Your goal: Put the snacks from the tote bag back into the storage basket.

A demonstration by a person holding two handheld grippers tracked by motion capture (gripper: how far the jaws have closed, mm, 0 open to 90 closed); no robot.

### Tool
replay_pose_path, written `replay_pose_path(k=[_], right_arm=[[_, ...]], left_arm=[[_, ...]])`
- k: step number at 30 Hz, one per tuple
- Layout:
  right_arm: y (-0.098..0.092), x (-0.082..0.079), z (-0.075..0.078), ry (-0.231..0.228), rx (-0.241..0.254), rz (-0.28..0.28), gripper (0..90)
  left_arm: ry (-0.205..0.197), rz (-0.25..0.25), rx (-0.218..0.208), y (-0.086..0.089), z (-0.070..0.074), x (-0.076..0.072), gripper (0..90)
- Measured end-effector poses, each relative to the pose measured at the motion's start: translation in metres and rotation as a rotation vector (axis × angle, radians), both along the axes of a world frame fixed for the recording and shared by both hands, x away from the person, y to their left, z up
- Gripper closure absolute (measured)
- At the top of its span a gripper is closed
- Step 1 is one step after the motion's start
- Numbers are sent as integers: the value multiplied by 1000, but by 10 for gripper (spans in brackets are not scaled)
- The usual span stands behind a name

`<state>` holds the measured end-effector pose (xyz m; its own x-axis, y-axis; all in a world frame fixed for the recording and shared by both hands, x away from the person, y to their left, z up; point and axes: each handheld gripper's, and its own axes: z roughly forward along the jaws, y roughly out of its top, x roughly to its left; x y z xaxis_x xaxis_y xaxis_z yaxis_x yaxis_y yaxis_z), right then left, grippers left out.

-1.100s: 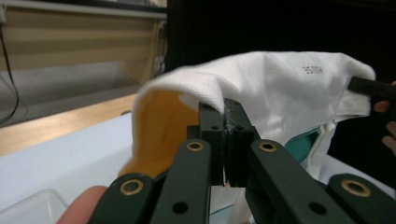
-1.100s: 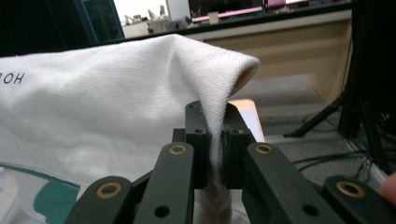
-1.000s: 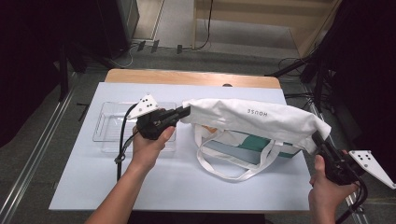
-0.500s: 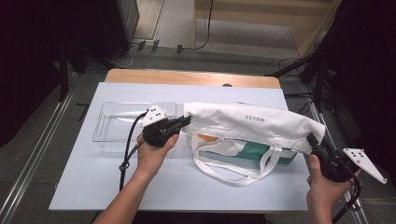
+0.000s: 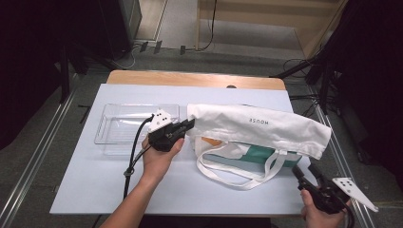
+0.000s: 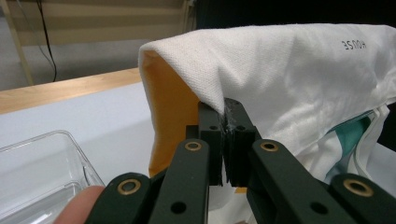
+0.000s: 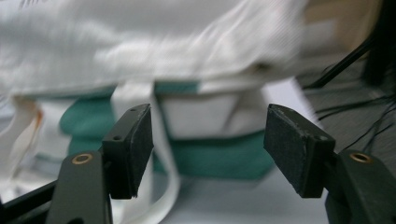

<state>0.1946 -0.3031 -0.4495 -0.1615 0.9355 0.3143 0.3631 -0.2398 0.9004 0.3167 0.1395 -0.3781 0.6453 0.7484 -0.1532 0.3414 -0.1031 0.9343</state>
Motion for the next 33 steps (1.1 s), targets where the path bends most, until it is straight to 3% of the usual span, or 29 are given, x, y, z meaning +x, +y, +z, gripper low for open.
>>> replay_pose_path(k=[3, 7, 8, 12, 17, 19, 20, 24, 27, 33], right_arm=[[13, 4, -6, 32, -25, 56, 371], [28, 6, -12, 75, -59, 89, 423], [31, 7, -14, 86, -72, 84, 435], [34, 10, -21, 123, -79, 75, 473], [33, 14, -23, 130, -81, 59, 491], [33, 15, -23, 131, -89, 48, 487], [35, 13, -22, 123, -100, 12, 495], [39, 7, -15, 68, -106, 29, 542], [41, 8, -17, 92, -101, 34, 534], [33, 13, -24, 125, -90, 18, 536]], left_arm=[[15, 5, 6, 1, 0, 0, 869], [28, 24, 10, 1, -3, -1, 716], [27, 36, 14, 1, -4, -2, 657], [30, 51, 20, 4, -8, -7, 570], [48, 81, 17, 6, -14, -17, 460], [38, 81, 42, 4, -18, -26, 441], [35, 81, 44, 2, -19, -29, 439], [12, 67, 78, -7, -22, -43, 451], [5, 52, 90, -17, -30, -52, 476], [33, 19, 158, -38, -55, -57, 473]])
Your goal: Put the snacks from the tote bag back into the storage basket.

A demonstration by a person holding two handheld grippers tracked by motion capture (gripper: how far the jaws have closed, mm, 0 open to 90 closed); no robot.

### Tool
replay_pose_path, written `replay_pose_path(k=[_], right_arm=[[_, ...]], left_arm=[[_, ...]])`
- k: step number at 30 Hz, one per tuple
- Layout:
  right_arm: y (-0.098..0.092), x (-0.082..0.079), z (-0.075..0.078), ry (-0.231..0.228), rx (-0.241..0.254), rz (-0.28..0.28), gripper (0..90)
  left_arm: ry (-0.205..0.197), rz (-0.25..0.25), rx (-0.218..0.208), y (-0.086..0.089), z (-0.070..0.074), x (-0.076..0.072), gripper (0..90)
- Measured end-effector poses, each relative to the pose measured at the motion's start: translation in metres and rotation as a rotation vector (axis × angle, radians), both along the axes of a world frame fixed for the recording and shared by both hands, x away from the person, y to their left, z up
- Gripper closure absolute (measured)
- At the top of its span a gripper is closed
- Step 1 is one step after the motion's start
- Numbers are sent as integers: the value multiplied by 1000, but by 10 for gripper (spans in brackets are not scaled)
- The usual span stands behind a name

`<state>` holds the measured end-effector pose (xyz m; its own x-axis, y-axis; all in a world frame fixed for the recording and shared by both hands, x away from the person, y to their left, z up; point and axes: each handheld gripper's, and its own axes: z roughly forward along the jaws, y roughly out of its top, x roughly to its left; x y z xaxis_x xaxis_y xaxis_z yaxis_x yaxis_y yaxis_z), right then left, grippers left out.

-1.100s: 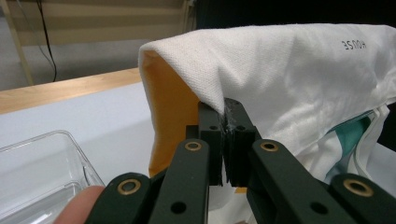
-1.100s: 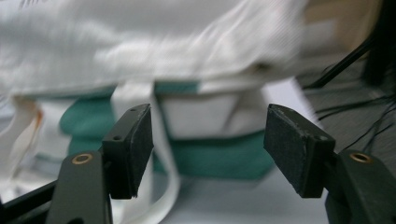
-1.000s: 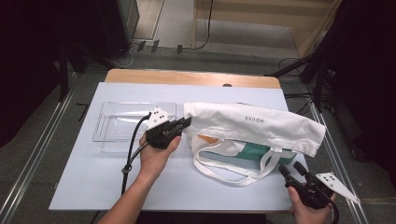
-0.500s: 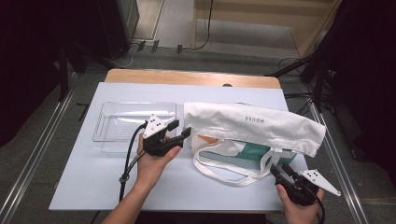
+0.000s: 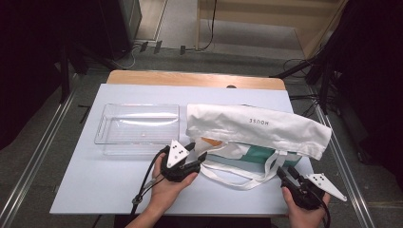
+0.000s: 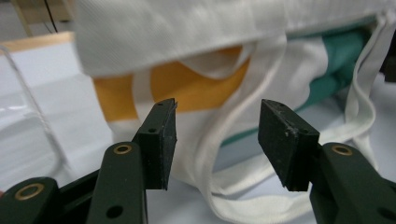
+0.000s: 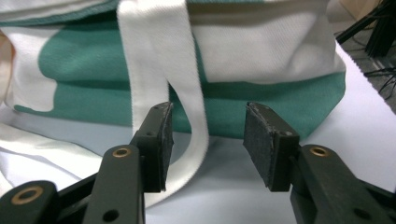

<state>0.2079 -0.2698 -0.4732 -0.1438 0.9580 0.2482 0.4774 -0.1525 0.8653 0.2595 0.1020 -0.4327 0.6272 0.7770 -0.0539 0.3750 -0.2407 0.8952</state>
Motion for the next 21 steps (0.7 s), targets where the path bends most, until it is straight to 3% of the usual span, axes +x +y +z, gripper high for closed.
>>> replay_pose_path(k=[3, 6, 8, 9, 14, 17, 21], right_arm=[[0, 4, -5, 28, 3, 42, 551], [4, 9, -10, 66, -16, 85, 562], [6, 10, -11, 83, -15, 85, 565], [6, 11, -13, 104, -20, 83, 569], [3, 11, -14, 128, -7, 87, 655], [1, 11, -14, 141, 12, 115, 783], [1, 10, -13, 120, -1, 128, 896]], left_arm=[[24, -11, 52, -10, -12, 1, 470], [82, -1, 95, -17, -22, 5, 481], [92, 5, 107, -18, -24, 6, 507], [118, 22, 120, -18, -28, 9, 540], [144, -2, 97, -12, -28, 10, 861], [149, -32, 80, -10, -26, 9, 893], [134, -68, 59, -12, -24, 5, 894]])
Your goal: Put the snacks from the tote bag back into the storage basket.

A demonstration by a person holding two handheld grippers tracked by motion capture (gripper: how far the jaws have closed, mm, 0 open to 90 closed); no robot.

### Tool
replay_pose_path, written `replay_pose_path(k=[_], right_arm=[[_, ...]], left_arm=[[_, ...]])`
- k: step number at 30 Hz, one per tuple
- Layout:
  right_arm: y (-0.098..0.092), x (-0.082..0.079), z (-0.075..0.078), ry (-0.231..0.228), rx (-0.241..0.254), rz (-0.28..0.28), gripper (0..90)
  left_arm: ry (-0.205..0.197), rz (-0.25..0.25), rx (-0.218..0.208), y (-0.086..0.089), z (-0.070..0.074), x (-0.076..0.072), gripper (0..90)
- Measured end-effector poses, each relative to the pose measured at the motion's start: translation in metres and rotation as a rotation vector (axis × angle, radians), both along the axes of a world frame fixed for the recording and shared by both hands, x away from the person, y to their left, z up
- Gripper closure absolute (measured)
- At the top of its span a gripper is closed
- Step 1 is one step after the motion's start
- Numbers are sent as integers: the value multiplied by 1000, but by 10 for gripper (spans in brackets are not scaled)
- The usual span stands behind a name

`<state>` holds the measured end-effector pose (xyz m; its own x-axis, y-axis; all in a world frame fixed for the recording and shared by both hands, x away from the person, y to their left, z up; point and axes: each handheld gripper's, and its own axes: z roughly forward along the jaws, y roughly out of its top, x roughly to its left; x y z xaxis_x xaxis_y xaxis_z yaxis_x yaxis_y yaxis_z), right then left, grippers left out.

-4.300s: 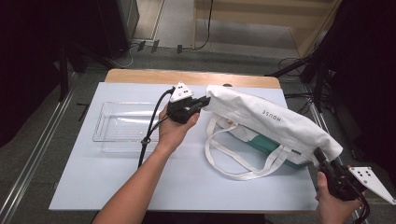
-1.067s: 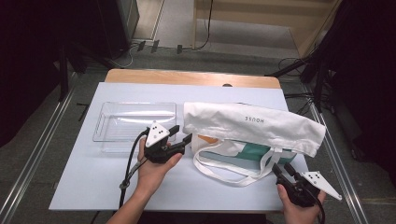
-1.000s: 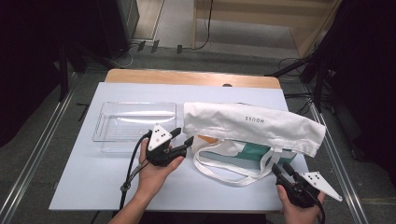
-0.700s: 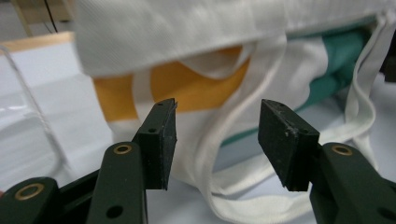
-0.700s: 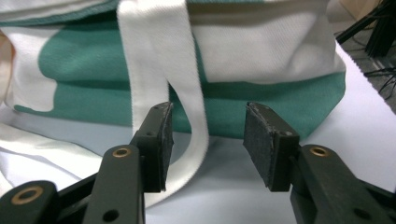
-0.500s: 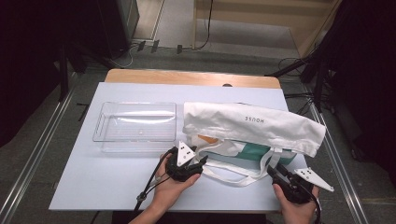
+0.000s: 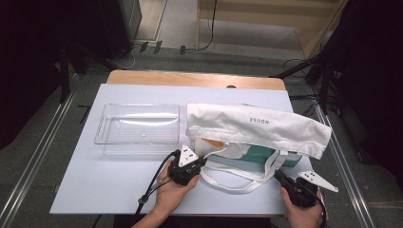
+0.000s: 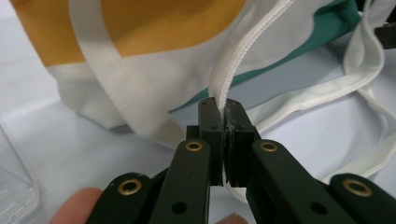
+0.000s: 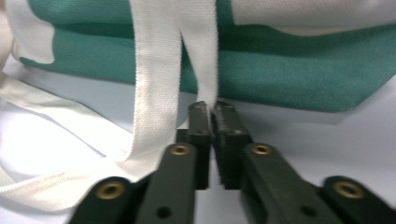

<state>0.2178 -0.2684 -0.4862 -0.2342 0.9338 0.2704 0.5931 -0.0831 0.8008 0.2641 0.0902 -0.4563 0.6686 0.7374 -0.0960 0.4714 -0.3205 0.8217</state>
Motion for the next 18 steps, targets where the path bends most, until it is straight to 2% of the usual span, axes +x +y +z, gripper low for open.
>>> replay_pose_path(k=[6, 11, 13, 14, 15, 18], right_arm=[[-1, -6, 6, -40, 10, 6, 896], [-2, -4, 4, -49, 9, -9, 774], [-2, -2, 2, -37, 22, -13, 660], [-1, 1, 1, -19, 16, -21, 591], [0, 3, -1, -1, 14, -20, 562], [1, 8, -3, 33, 12, -10, 595]], left_arm=[[-9, -21, -14, -2, 3, -2, 893], [-4, -30, -11, -2, 1, -2, 893], [1, -30, -17, -1, 1, -2, 894], [1, -31, -19, -1, 1, -2, 894], [-1, -33, -25, -2, 1, -2, 894], [-3, -40, -25, -2, 1, -3, 895]])
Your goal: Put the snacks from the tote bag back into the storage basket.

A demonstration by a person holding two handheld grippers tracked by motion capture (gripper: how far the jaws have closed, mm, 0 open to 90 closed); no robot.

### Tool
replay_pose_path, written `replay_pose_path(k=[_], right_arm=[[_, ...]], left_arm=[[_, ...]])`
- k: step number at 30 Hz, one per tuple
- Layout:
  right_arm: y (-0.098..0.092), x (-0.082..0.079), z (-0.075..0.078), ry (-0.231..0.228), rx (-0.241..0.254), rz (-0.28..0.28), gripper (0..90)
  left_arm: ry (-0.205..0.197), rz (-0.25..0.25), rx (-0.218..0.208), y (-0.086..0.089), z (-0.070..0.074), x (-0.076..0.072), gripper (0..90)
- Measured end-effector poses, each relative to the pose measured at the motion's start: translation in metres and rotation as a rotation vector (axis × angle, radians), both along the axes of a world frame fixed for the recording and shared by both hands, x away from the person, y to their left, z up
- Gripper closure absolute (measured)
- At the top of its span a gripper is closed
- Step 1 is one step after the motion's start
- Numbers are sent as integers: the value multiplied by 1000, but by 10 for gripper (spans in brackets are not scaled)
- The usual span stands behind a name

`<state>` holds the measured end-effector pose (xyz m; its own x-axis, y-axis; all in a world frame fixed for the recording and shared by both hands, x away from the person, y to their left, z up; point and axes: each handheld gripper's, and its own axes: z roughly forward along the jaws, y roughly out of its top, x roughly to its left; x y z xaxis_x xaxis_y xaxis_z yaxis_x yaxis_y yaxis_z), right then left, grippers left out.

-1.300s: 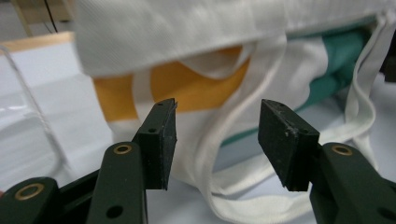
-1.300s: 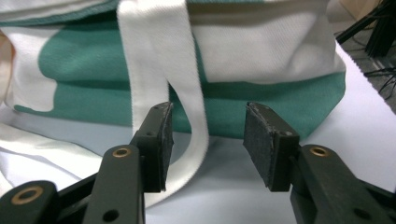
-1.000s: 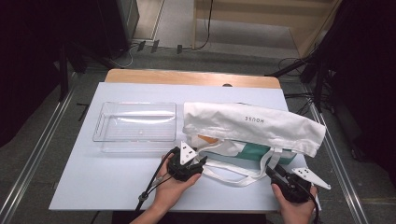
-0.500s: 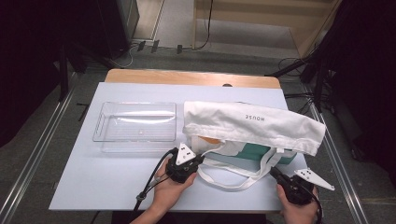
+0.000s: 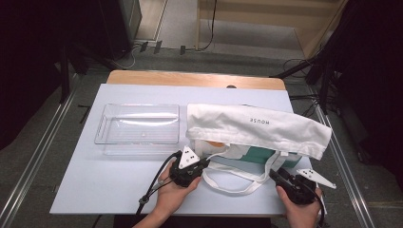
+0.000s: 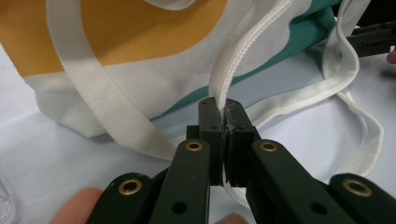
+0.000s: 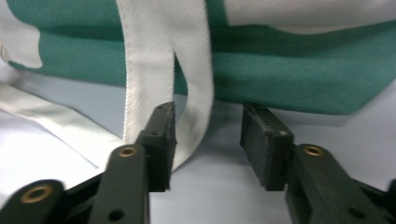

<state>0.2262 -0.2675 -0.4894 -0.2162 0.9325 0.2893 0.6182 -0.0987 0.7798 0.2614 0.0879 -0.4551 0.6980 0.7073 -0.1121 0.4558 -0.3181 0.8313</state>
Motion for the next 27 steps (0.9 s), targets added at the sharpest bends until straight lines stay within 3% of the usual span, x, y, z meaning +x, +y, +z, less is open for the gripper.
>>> replay_pose_path(k=[4, 8, 18, 27], right_arm=[[1, -2, 1, -24, -4, 37, 793], [-1, -8, 6, -54, 4, 34, 899], [-2, -29, 32, -212, -1, 20, 900], [7, -39, 52, -318, 34, 80, 900]], left_arm=[[-6, -5, -10, -1, 1, -2, 895], [-10, -9, -18, -1, 3, -3, 895], [-35, -32, -49, -5, 14, -9, 895], [-52, -57, -77, -12, 22, -13, 894]])
